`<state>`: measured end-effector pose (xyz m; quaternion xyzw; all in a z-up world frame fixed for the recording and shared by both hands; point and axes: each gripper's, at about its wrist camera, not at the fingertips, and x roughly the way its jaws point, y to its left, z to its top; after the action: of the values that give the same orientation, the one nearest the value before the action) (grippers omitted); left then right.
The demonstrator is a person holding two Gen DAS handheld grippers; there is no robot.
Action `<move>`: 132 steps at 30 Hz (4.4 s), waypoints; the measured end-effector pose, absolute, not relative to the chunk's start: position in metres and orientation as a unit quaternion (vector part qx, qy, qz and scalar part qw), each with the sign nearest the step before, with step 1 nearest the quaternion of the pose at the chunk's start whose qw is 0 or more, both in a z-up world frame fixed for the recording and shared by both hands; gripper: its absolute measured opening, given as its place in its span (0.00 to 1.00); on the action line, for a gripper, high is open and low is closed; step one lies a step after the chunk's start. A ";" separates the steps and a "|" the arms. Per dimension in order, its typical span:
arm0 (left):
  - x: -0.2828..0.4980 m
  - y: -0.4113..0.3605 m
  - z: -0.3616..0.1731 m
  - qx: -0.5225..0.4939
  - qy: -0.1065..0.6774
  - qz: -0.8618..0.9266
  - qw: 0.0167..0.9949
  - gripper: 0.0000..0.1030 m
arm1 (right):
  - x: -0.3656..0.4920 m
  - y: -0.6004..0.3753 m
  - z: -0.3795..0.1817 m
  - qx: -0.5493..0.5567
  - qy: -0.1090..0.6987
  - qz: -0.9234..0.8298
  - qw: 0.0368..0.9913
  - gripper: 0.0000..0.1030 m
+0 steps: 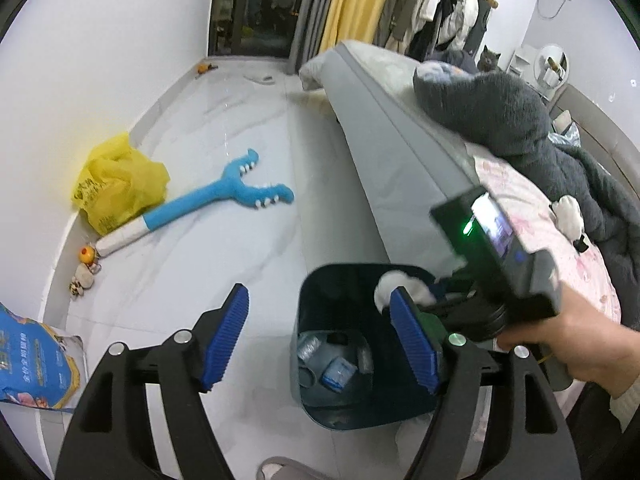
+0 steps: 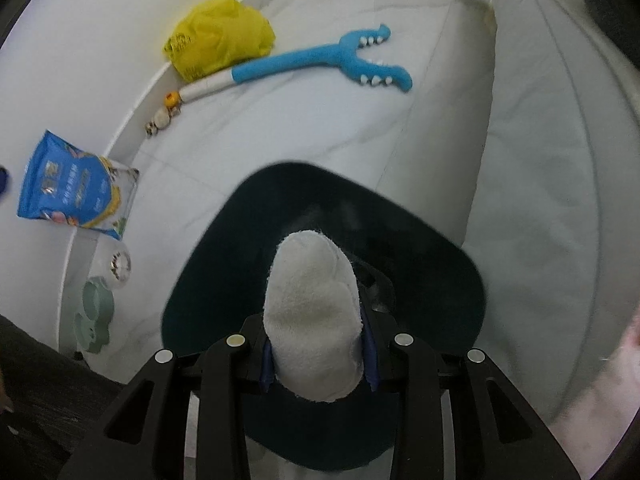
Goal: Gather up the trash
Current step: 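Open the right tool over the green bin to drop the sock, then move both open tools back over the remaining sock on the bed, then grasp the rolled white sock with the left tool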
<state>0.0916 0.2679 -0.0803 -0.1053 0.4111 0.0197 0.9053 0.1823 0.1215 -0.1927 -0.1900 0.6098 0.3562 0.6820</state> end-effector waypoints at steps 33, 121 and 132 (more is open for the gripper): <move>0.086 0.233 -0.011 -0.078 0.285 -0.007 0.955 0.80 | 0.180 0.091 -0.089 -0.148 0.526 0.372 0.750 0.83; 0.272 -0.069 -0.078 -0.060 0.428 -0.277 0.858 0.84 | 0.228 -0.238 -0.090 -0.031 0.406 0.345 0.846 0.78; 0.282 -0.075 -0.086 -0.073 0.455 -0.290 0.838 0.57 | 0.235 -0.237 -0.100 -0.028 0.420 0.340 0.841 0.66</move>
<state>0.2824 -0.0749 -0.0861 -0.0729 0.4555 -0.2902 0.8385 0.2354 -0.2370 -0.0996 -0.0278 0.4200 0.3397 0.8411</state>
